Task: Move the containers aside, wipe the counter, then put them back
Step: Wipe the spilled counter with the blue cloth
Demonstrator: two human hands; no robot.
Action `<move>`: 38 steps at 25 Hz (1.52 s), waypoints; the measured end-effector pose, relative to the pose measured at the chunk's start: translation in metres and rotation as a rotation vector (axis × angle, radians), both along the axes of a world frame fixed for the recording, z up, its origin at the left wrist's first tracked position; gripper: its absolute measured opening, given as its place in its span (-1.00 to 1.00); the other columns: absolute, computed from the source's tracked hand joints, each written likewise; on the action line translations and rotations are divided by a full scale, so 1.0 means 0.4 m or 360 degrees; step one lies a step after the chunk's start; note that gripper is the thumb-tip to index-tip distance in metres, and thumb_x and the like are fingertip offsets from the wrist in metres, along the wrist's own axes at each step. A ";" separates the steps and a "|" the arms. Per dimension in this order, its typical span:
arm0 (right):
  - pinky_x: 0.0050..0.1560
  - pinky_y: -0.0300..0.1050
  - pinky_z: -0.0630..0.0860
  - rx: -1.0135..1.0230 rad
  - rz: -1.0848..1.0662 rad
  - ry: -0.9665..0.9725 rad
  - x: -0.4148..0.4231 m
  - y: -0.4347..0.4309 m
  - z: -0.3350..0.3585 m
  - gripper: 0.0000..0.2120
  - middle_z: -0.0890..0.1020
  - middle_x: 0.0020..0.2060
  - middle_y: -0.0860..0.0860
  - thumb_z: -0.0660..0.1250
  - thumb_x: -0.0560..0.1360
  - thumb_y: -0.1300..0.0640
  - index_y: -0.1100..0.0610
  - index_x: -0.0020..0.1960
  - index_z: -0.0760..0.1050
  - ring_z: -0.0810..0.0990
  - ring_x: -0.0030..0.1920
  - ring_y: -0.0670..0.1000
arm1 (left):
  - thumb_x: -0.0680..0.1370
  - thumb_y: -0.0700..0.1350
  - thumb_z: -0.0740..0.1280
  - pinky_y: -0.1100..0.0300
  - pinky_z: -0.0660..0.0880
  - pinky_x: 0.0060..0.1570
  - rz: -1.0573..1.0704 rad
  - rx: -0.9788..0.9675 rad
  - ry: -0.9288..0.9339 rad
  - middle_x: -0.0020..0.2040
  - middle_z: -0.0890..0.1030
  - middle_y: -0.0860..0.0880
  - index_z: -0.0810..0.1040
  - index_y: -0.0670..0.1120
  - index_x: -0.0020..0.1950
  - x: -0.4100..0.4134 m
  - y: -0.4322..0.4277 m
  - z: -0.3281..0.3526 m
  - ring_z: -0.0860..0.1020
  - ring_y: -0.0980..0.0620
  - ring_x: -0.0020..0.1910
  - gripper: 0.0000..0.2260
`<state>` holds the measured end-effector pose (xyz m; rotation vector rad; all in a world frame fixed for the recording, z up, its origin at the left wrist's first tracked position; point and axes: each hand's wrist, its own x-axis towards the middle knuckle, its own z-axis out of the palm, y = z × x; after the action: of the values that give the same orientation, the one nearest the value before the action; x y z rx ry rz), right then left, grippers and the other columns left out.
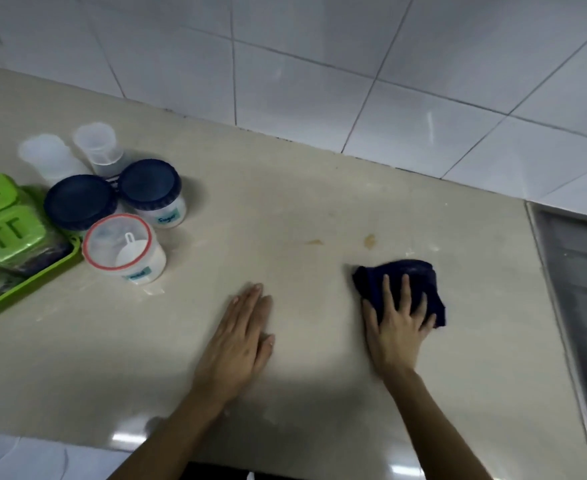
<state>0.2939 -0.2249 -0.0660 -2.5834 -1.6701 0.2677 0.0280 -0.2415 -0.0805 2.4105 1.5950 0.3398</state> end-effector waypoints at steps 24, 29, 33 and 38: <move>0.47 0.22 0.09 -0.0018 0.1193 -0.0052 -0.030 0.139 -0.004 -0.41 0.12 0.54 -0.06 -0.09 0.52 -0.31 -0.15 0.50 0.09 0.16 0.51 0.17 | 0.53 0.08 0.16 0.21 -0.07 0.50 0.0056 -0.0135 -0.0009 0.52 0.23 -0.05 0.29 -0.12 0.48 -0.028 -0.002 0.003 0.12 0.08 0.52 -0.45; 0.46 0.27 0.02 -0.0067 0.0052 -0.0012 0.242 0.187 0.011 -0.41 0.04 0.56 -0.02 -0.07 0.54 -0.30 -0.13 0.52 0.04 0.06 0.50 0.23 | 0.51 0.04 0.17 0.05 0.10 0.49 0.0019 -0.0094 -0.0054 0.48 0.31 -0.13 0.37 -0.20 0.41 -0.021 0.007 0.014 0.22 -0.03 0.49 -0.48; 0.40 0.35 0.09 -0.0141 0.0136 0.0022 0.108 0.202 0.029 -0.43 0.08 0.55 -0.03 -0.02 0.56 -0.24 -0.09 0.52 0.07 0.11 0.47 0.34 | 0.51 0.03 0.17 0.02 0.13 0.47 0.0016 -0.0065 -0.0057 0.48 0.31 -0.13 0.39 -0.21 0.40 -0.020 0.000 0.021 0.22 -0.04 0.49 -0.49; 0.35 0.23 0.31 -0.0055 0.1205 -0.0202 0.066 0.107 0.019 -0.45 0.27 0.50 -0.03 -0.04 0.54 -0.26 -0.10 0.48 0.20 0.35 0.40 0.26 | 0.52 0.05 0.14 0.07 0.06 0.50 0.0020 -0.0086 -0.0037 0.49 0.30 -0.12 0.37 -0.20 0.41 -0.016 0.001 0.017 0.20 -0.02 0.50 -0.47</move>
<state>0.3203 -0.1822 -0.0586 -1.8929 -2.6382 0.1552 0.0217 -0.2412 -0.0739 2.3493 1.5893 0.3214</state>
